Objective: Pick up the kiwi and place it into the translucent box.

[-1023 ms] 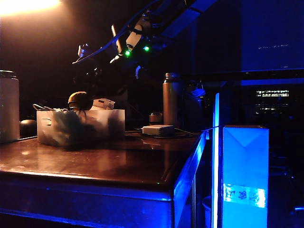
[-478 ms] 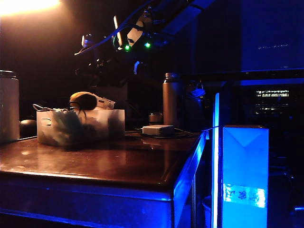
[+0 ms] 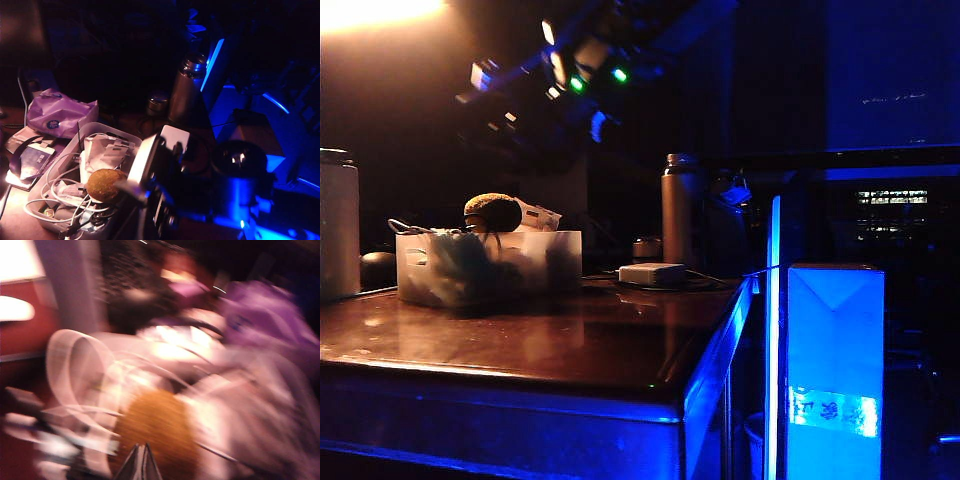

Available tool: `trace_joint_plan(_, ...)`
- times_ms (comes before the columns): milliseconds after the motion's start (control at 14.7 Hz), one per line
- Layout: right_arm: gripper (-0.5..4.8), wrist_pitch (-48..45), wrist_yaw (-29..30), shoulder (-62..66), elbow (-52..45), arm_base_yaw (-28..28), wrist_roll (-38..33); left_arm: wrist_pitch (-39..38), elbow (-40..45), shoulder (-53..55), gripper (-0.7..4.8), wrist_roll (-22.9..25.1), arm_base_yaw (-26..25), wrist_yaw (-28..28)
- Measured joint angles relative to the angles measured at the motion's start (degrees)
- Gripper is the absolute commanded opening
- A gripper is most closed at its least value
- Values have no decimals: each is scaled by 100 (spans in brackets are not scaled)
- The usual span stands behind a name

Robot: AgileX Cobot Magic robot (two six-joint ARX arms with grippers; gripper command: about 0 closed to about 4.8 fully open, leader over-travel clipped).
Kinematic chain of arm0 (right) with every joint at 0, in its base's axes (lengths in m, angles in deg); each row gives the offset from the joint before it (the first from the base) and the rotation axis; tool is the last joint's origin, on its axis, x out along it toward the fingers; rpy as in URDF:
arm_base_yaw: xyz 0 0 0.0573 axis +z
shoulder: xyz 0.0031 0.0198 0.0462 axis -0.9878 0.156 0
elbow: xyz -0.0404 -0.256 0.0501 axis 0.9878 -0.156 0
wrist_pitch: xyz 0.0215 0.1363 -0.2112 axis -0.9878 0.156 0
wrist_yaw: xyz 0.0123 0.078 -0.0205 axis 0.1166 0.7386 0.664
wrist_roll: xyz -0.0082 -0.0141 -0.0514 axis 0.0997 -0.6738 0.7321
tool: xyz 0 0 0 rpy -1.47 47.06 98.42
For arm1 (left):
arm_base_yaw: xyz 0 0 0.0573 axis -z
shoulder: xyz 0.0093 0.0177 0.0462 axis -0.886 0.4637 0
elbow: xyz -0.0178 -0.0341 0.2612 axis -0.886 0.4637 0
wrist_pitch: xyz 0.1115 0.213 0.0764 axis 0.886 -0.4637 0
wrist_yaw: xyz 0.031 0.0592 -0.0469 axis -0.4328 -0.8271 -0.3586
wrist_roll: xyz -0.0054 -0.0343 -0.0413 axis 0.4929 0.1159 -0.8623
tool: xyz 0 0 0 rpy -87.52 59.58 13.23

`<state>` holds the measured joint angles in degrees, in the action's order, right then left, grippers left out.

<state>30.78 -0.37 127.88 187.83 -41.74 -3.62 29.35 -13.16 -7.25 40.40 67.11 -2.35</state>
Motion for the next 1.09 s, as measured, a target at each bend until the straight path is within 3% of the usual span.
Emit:
trace_joint_plan(409, -1, 627, 262, 144, -13, 37, 15, 20, 0, 0, -4, 2, 0, -2)
trace_joint_plan(819, -1, -372, -260, 428, -7, -129, 22, 35, 0, 0, -4, 0, 0, 0)
trace_joint_plan(1091, -1, -531, -208, 426, 15, -142, 114, 39, 0, 0, -4, 0, 0, 0)
